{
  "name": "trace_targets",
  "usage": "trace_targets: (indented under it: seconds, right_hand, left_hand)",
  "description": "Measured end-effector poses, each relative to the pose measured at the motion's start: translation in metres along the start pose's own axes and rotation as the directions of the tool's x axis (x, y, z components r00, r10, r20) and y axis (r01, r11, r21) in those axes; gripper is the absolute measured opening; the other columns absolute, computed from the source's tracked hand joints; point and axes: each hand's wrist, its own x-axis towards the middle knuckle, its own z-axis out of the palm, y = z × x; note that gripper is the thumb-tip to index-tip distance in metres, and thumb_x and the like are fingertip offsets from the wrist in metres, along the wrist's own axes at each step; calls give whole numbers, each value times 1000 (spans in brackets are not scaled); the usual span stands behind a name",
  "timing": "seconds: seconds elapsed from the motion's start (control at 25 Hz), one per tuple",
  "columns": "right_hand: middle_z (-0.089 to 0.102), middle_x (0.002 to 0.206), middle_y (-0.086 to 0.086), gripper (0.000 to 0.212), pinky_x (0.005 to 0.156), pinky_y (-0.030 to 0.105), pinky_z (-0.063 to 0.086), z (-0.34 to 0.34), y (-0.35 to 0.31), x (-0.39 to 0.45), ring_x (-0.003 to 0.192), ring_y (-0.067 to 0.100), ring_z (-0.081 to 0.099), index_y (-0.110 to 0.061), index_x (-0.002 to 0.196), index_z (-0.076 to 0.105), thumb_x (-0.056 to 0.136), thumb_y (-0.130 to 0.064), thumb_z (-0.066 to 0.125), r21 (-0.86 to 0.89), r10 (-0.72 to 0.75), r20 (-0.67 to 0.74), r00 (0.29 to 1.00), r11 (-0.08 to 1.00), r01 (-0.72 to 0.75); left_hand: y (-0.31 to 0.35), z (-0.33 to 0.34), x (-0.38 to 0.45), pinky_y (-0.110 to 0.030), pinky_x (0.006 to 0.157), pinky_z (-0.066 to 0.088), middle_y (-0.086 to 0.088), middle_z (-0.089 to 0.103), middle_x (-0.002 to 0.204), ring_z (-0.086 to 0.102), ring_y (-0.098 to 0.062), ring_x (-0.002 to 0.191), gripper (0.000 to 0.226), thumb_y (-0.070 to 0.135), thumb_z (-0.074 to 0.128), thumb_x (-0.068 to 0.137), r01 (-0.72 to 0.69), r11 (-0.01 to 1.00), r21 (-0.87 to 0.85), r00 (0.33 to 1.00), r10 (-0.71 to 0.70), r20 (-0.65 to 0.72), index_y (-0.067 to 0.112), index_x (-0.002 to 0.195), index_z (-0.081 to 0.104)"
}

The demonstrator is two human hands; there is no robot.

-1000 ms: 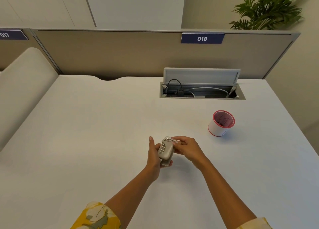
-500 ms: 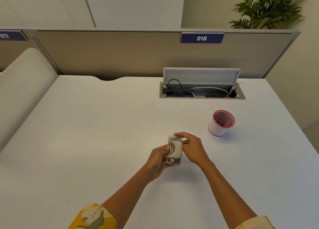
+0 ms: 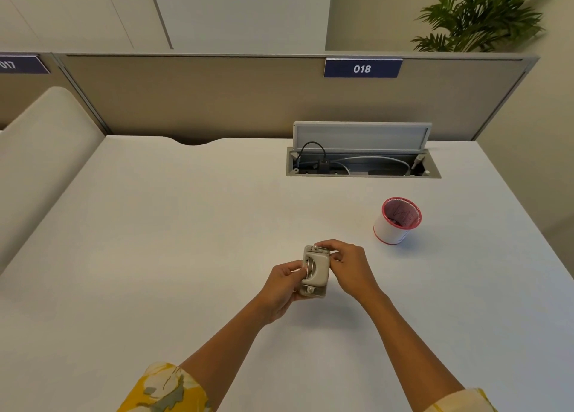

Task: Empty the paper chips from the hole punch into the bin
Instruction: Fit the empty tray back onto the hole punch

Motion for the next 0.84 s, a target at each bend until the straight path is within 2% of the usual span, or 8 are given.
trace_targets:
  seconds: [0.12, 0.2, 0.32, 0.4, 0.48, 0.6, 0.84]
  right_hand:
    - [71, 98, -9, 25, 74, 13, 54, -4, 0, 3, 85, 10, 70, -16, 106, 74, 86, -4, 66, 51, 35, 7, 999, 998, -36]
    - [75, 101, -3, 24, 80, 22, 58, -10, 2, 4, 90, 13, 73, -15, 107, 74, 84, -7, 70, 186, 104, 56, 993, 976, -113]
    - [76, 106, 7, 26, 84, 26, 58, -18, 3, 4, 100, 18, 72, -9, 112, 71, 87, -8, 68, 466, 199, 215, 956, 840, -279]
    - [75, 108, 10, 24, 82, 26, 59, -23, 2, 5, 100, 21, 72, -5, 114, 70, 91, -10, 63, 527, 239, 299, 924, 765, -369]
    - [76, 104, 12, 24, 77, 26, 59, -25, 1, 7, 96, 23, 73, -2, 111, 72, 91, -12, 64, 476, 278, 308, 910, 783, -401]
    - [76, 98, 14, 21, 69, 26, 60, -20, -2, 8, 87, 24, 75, 0, 105, 74, 85, -8, 71, 376, 331, 220, 918, 839, -393]
    - [77, 91, 12, 15, 75, 34, 62, -10, -4, 11, 83, 26, 74, -6, 94, 78, 79, -9, 78, 285, 413, 79, 907, 863, -418]
  left_hand:
    - [1, 0, 1, -51, 85, 61, -12, 77, 99, 74, -27, 88, 24, 10, 54, 100, -4, 1000, 18, 1000, 4, 17, 10, 120, 68]
    - [1, 1, 0, -54, 88, 59, -12, 77, 97, 74, -27, 87, 25, 9, 53, 101, -11, 1000, 10, 1000, 11, 21, 12, 121, 67]
    - [1, 1, 2, -52, 87, 59, -13, 76, 97, 73, -26, 84, 23, 11, 51, 102, -29, 1000, -9, 999, 30, 27, 13, 120, 66]
    - [1, 1, 2, -47, 83, 61, -12, 74, 95, 72, -22, 80, 24, 10, 50, 103, -37, 999, 11, 999, 37, 37, 15, 120, 66]
    - [1, 0, 2, -45, 81, 62, -12, 74, 97, 71, -22, 81, 28, 7, 48, 102, -45, 997, 61, 998, 41, 54, 17, 122, 65]
    - [0, 0, 0, -48, 83, 61, -12, 74, 100, 71, -25, 85, 39, 3, 45, 101, -54, 993, 101, 995, 46, 83, 23, 129, 62]
    - [-1, -3, 2, -52, 82, 61, -16, 71, 98, 69, -27, 84, 37, 3, 43, 101, -68, 989, 135, 994, 56, 94, 22, 128, 60]
